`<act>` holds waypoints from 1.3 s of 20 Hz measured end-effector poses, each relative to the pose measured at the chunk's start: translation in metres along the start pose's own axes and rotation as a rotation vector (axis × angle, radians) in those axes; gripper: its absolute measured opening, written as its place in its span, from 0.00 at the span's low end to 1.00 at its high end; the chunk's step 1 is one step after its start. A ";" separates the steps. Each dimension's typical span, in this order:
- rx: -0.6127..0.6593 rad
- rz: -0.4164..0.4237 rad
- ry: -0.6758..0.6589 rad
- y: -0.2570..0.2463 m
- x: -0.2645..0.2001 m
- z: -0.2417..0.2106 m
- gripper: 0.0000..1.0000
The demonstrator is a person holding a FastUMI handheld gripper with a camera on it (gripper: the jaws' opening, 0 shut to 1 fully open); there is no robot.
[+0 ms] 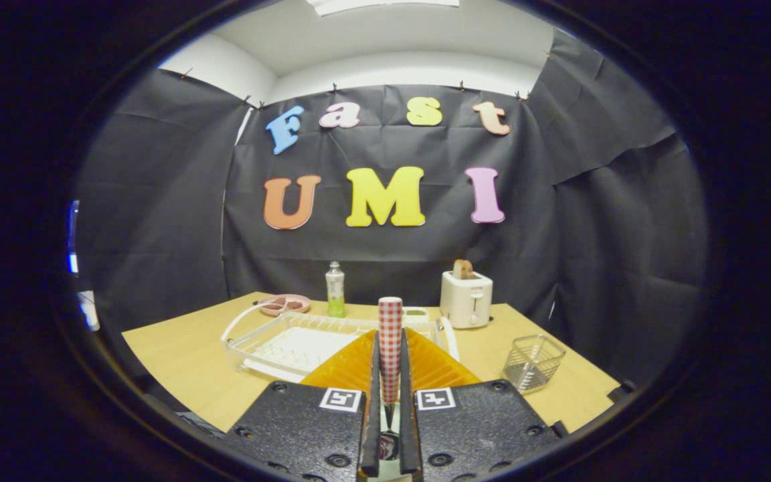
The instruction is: Take the plate from the dish rack, then take the spoon from the basket and place it into the plate.
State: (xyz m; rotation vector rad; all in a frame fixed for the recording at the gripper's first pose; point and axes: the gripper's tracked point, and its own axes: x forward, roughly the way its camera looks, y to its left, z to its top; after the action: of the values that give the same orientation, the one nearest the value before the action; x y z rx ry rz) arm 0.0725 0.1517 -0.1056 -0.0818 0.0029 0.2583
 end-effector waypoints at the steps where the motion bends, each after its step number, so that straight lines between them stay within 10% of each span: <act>1: 0.012 -0.006 0.000 0.007 0.000 -0.009 0.17; 20: 0.107 -0.081 0.028 -0.004 -0.021 -0.060 0.32; 26: 0.099 -0.123 -0.003 -0.038 -0.044 -0.039 0.62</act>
State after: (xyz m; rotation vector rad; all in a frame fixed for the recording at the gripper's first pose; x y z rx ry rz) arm 0.0398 0.1006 -0.1411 0.0167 0.0081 0.1350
